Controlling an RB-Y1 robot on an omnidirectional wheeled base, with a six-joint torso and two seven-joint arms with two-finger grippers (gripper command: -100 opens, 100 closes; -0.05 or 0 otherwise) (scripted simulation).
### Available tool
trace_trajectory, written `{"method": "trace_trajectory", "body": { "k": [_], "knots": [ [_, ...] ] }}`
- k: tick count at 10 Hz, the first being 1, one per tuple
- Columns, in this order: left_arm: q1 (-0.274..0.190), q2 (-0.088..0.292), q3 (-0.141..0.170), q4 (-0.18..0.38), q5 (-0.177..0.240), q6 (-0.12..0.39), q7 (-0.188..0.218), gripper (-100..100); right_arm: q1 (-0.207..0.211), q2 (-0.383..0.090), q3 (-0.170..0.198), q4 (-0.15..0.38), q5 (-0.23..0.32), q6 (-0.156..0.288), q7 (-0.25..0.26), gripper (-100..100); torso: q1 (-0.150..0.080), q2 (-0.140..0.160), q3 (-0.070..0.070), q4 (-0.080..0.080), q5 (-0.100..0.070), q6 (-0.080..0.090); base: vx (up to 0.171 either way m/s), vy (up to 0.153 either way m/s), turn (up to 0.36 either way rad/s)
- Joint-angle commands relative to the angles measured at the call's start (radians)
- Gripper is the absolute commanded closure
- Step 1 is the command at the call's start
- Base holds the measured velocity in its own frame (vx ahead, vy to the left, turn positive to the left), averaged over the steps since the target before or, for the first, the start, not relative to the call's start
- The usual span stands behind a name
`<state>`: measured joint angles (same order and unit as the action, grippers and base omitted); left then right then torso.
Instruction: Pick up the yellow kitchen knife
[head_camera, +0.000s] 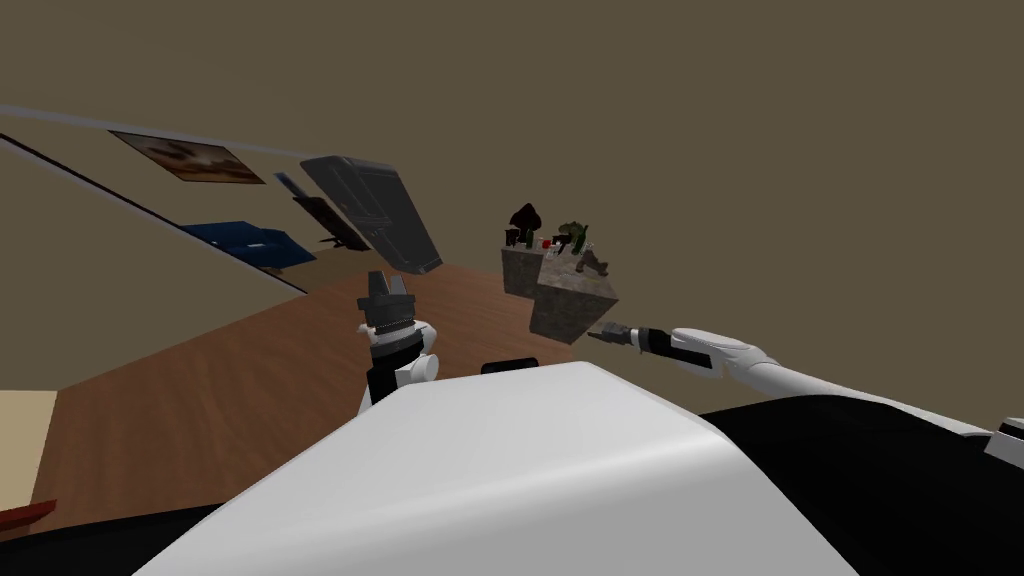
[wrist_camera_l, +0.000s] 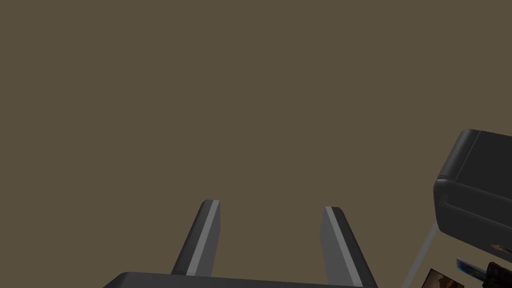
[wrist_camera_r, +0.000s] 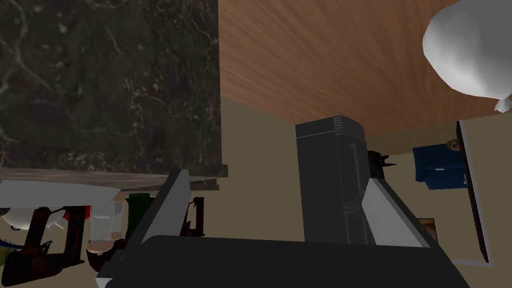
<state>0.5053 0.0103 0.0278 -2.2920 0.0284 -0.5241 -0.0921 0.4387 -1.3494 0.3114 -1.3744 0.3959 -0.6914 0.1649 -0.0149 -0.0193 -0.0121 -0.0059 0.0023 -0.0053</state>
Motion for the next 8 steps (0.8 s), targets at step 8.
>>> {"method": "trace_trajectory", "body": {
  "k": [8],
  "knots": [
    [0.0,0.0,0.0,0.0,0.0,0.0,0.0,0,-0.091,-0.196,0.114,0.196,0.158,-0.035,0.041,-100,-0.002,-0.001,0.0,0.0,0.0,0.001,0.165,-0.044,0.18]
  ]
}}
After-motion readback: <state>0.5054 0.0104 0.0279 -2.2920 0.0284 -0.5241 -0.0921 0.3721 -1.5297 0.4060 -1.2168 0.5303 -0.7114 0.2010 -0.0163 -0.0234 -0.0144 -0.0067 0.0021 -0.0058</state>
